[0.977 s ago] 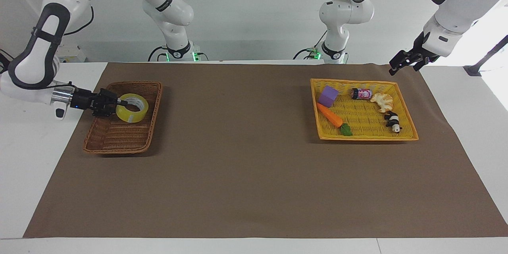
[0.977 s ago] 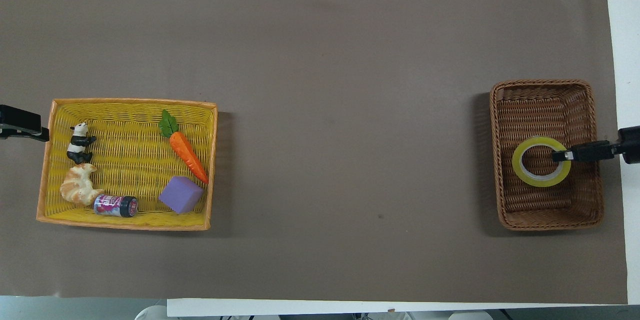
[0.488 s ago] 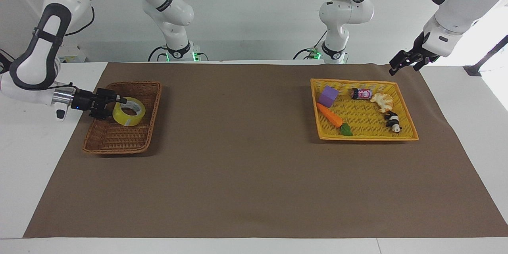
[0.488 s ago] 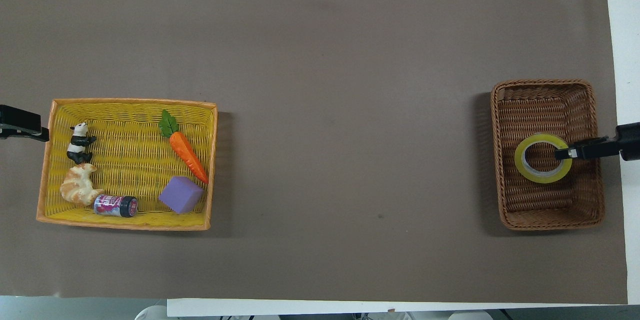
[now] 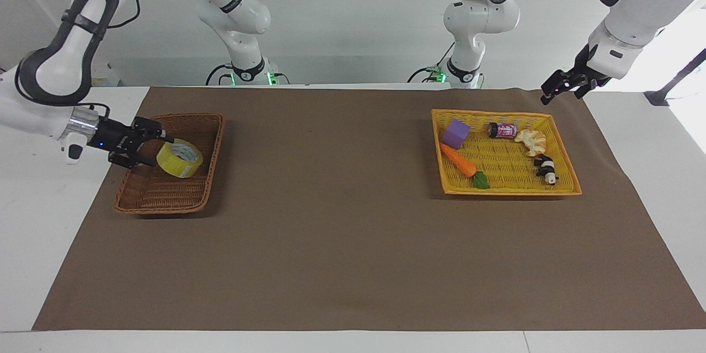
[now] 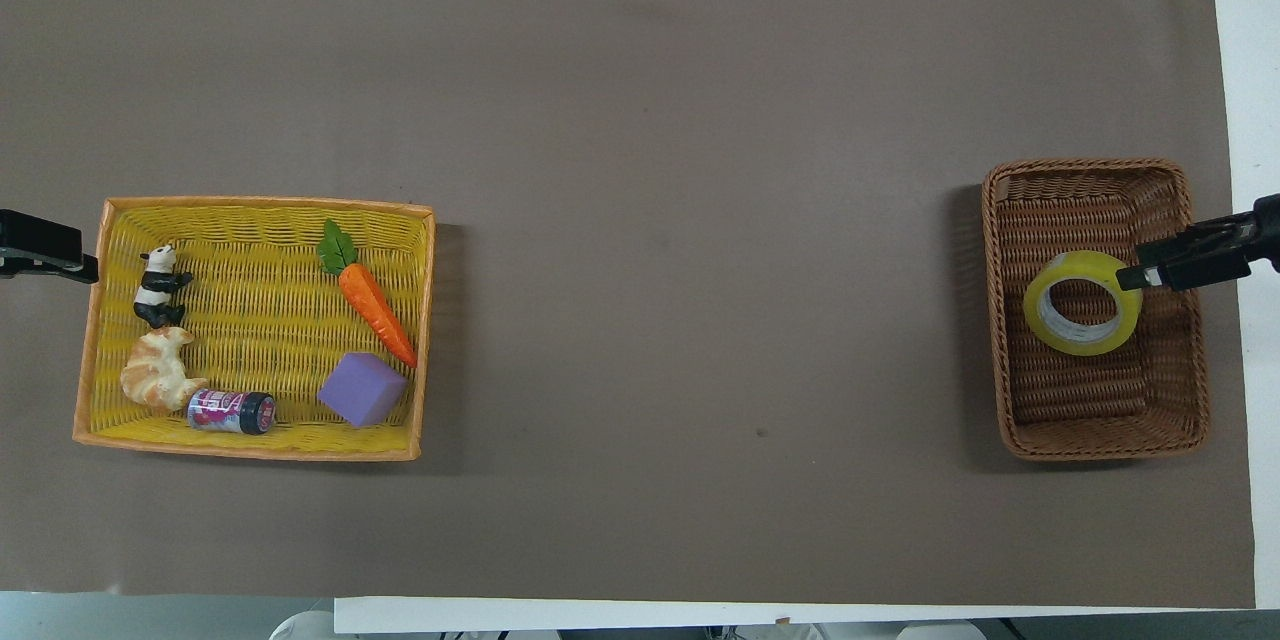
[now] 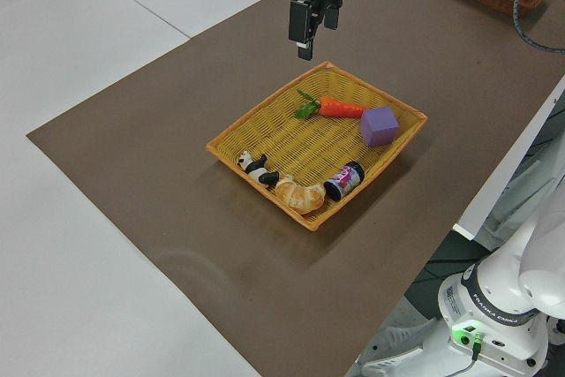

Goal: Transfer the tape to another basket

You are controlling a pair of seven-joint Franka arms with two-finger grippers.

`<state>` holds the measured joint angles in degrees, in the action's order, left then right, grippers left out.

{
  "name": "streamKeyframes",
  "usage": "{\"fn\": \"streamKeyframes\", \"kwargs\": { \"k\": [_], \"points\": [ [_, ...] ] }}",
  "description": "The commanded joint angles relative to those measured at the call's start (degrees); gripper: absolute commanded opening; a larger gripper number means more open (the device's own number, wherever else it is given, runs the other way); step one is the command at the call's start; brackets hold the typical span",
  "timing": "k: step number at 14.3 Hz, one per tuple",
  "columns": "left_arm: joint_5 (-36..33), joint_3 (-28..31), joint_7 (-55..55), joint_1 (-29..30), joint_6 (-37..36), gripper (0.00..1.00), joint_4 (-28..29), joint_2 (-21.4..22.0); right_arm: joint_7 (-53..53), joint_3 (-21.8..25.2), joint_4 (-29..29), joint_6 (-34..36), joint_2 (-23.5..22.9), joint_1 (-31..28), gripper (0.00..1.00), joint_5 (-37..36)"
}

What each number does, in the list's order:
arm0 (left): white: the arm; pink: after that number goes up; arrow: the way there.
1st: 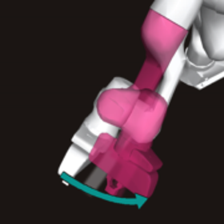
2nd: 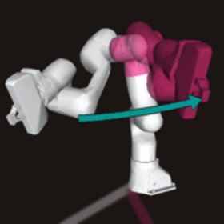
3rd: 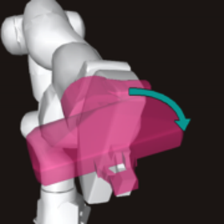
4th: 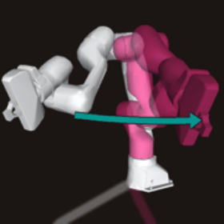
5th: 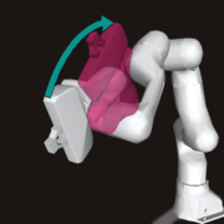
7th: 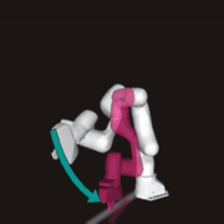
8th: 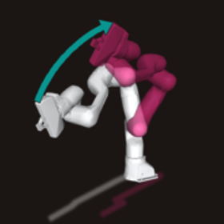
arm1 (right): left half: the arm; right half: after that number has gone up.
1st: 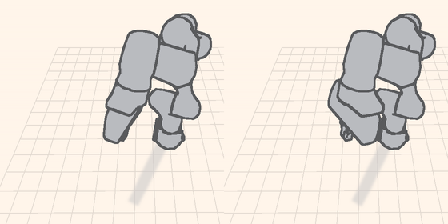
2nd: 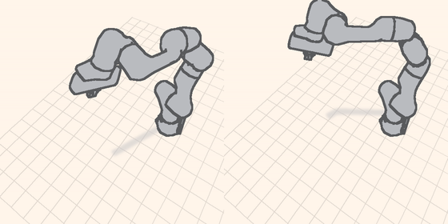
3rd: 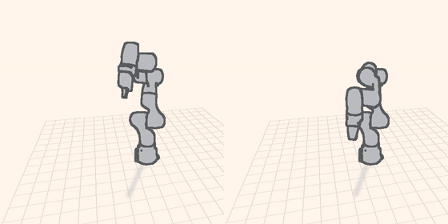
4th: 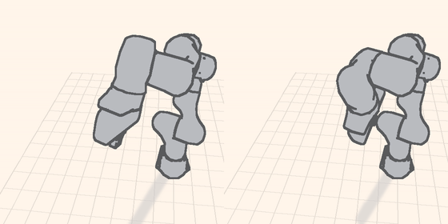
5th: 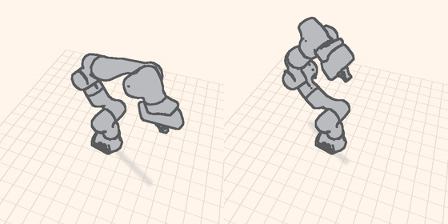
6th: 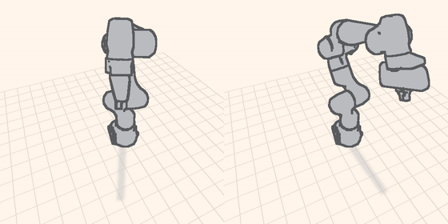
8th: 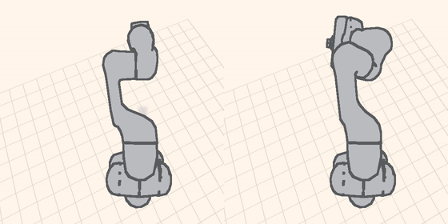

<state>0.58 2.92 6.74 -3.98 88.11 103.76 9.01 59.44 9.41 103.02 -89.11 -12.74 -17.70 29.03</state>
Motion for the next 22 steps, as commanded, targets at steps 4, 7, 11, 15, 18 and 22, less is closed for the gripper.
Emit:
{"fn": "streamKeyframes", "kwargs": {
  "k": [4,7,11,15,18,22],
  "points": [
    [-1.3,0.0,-0.7,0.2,-0.7,1.00,0.2,0.5,-5.5,-0.3,-0.8,-2.6,7.4,3.3,1.00,-5.1],
    [-1.3,0.0,-0.6,0.2,-0.7,1.00,0.2,0.5,-22.6,-0.4,-4.7,-3.2,11.4,12.0,1.00,-14.0],
    [-1.3,0.0,-0.6,0.2,-0.7,1.00,0.2,0.5,-41.8,-0.4,-10.2,1.6,13.4,20.4,1.00,-22.9],
    [-1.3,-0.1,-0.7,0.2,-0.7,1.00,0.2,0.5,-46.5,-0.8,-17.8,7.8,11.9,23.8,1.00,-34.4],
    [-1.3,-0.1,-0.7,0.2,-0.7,1.00,0.2,0.5,-49.7,-0.3,-21.2,12.5,10.4,21.7,1.00,-31.2],
    [-1.3,0.0,-0.7,0.2,-0.7,1.00,0.2,0.5,-50.0,-3.3,-20.9,12.4,10.7,16.8,1.00,-29.0]
  ]
}}
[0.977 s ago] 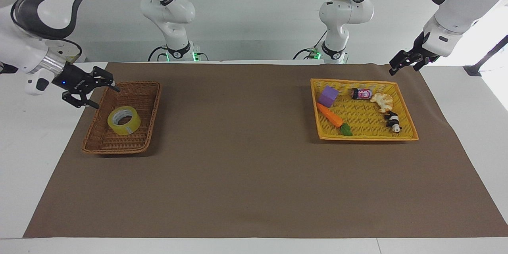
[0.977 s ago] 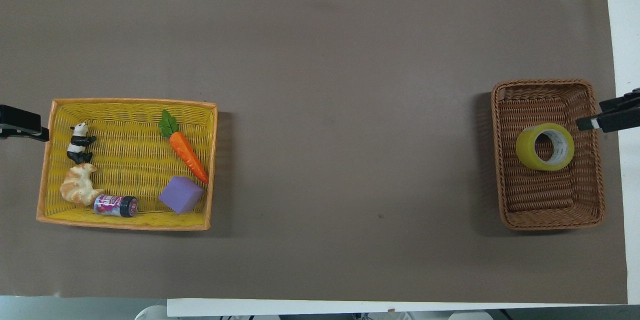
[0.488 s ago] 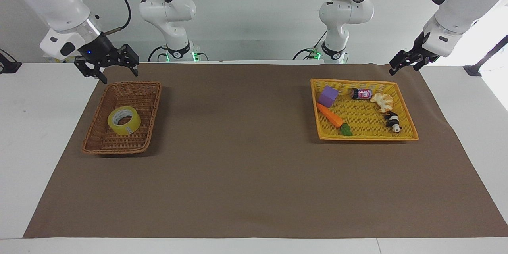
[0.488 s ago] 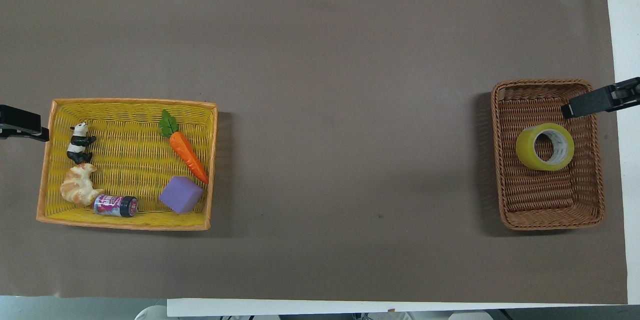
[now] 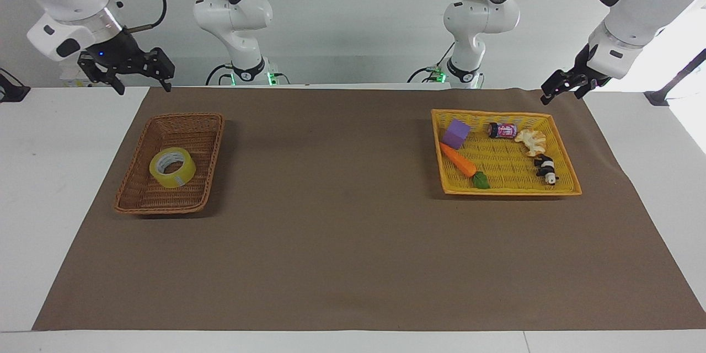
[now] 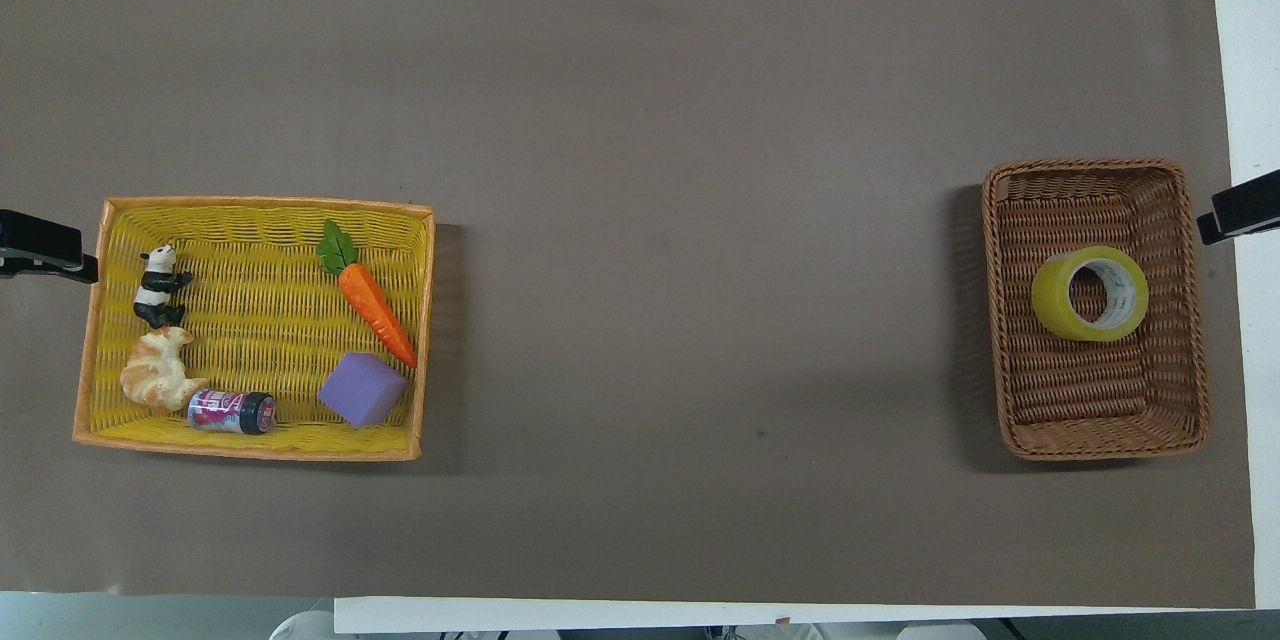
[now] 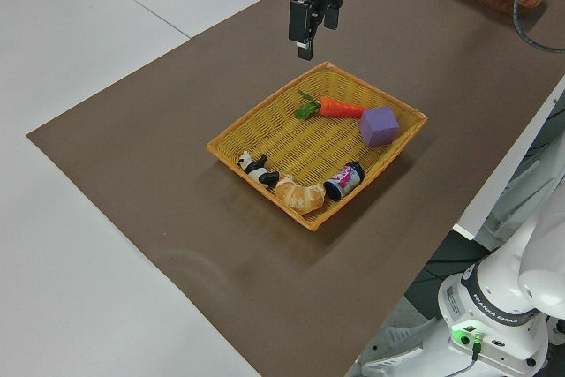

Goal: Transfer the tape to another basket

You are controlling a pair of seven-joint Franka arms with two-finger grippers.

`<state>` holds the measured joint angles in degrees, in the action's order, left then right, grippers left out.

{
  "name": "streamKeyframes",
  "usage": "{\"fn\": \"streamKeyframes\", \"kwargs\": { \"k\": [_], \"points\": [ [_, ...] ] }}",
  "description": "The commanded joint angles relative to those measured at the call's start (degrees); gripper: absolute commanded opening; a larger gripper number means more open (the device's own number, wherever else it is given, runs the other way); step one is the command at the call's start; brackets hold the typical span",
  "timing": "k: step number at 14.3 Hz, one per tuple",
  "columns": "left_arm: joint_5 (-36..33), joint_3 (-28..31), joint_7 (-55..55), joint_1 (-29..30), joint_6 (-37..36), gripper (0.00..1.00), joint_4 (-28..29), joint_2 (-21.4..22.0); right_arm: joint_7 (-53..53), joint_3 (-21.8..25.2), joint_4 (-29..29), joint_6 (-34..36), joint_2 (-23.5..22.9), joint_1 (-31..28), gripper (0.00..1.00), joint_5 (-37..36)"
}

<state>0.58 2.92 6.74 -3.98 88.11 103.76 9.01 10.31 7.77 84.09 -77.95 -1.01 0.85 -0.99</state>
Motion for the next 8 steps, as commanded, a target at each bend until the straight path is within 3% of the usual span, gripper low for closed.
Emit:
{"fn": "streamKeyframes", "kwargs": {
  "k": [1,8],
  "points": [
    [-1.3,0.0,-0.6,0.2,-0.7,1.00,0.2,0.5,-0.8,-1.9,-2.0,1.2,-1.1,-2.3,1.00,0.9],
    [-1.3,0.0,-0.7,0.2,-0.7,1.00,0.2,0.5,-0.7,-2.5,-2.3,1.5,-1.4,-3.0,1.00,0.6]
  ]
}}
